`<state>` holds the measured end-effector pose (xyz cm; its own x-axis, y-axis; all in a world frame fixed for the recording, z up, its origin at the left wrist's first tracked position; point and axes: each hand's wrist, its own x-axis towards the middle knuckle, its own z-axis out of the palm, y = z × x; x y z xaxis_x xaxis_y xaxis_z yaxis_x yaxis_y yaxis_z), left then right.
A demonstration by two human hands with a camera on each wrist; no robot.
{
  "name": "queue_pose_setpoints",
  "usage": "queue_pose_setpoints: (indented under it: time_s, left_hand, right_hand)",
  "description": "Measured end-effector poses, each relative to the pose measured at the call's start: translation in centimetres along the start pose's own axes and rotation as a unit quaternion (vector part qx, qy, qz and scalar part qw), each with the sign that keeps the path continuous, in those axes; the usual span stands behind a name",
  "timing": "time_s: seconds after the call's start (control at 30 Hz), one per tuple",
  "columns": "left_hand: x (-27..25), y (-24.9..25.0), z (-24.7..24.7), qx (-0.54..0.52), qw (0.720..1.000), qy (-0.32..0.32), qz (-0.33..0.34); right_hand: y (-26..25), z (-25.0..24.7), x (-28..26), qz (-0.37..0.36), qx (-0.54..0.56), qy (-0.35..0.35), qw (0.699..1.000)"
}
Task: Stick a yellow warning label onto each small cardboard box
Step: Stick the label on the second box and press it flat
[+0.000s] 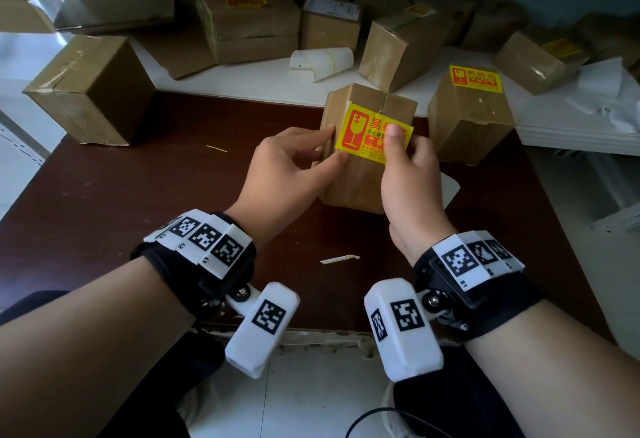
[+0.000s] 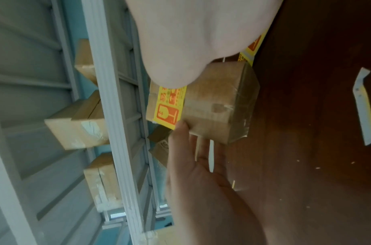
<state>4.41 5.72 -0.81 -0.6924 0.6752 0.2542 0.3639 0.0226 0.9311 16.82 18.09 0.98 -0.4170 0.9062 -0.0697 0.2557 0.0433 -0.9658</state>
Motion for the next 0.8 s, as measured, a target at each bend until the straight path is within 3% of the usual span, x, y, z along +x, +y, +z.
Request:
queue_pose_setpoints:
  time_s: [0.13, 0.27, 0.43, 0.8]
  left_hand:
    - [-0.1, 0.2, 0.0, -0.001, 1.000, -0.007, -0.007]
    - [-0.4, 0.5, 0.3, 0.011, 1.000, -0.011, 0.000]
    - [-0.2, 0.4, 0.0, 0.007, 1.000, -0.008, -0.016]
    - [0.2, -0.1, 0.1, -0.008, 0.999, -0.006, -0.044]
  right_hand:
    - [-0.4, -0.3, 0.2, 0.047, 0.047, 0.001, 0.998]
    - [-0.4, -0.3, -0.2, 0.021, 0.058, -0.031, 0.998]
    - [0.0, -0.1, 0.4, 0.037, 0.031, -0.011, 0.999]
    - [-0.1, -0.1, 0.7, 0.102, 0.139, 0.017, 0.985]
